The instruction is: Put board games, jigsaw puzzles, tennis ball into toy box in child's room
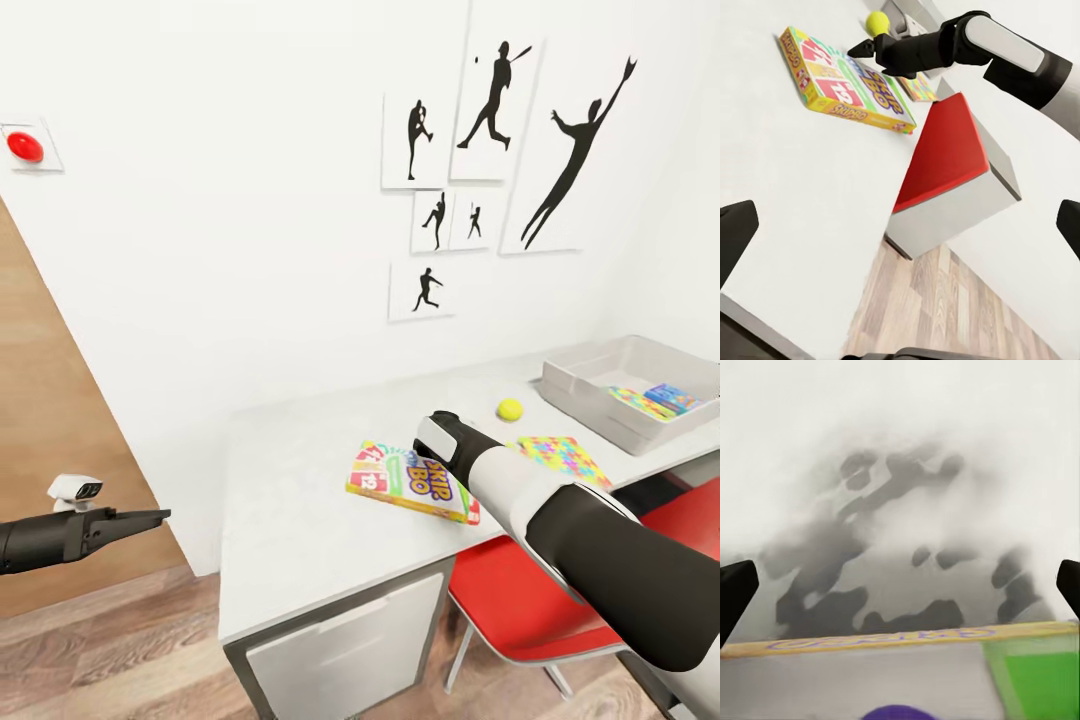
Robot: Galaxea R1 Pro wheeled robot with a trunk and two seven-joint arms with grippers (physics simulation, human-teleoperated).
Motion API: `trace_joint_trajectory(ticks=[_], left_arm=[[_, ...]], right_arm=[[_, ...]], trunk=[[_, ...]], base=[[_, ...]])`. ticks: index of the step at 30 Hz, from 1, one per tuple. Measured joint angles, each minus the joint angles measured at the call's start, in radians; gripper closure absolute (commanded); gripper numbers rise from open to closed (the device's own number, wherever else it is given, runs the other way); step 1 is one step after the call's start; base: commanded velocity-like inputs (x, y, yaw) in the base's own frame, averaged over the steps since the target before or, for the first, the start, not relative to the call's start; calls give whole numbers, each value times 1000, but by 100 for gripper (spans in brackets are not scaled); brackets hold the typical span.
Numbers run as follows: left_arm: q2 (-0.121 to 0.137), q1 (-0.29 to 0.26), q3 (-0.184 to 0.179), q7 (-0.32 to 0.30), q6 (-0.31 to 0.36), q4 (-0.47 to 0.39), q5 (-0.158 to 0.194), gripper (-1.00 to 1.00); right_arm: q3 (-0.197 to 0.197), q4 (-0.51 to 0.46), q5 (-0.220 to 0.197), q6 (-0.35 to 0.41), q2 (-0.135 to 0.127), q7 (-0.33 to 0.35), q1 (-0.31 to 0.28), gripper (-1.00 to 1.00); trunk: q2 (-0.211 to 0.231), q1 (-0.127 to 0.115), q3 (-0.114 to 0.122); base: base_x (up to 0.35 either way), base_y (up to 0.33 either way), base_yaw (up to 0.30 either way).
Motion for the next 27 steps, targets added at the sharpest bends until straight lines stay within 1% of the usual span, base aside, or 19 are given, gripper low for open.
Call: trace_joint_trajectory(ticks=[17,27], left_arm=[[0,0,0,0,0,0,0,-100],[0,0,-1,0,0,0,0,-100]], right_arm=[[1,0,-1,0,0,0,0,-100],[0,0,-1,0,-1,0,0,-100]], trunk=[[0,0,0],[0,0,0]], base=[[-55,71,0],[-60,42,0]])
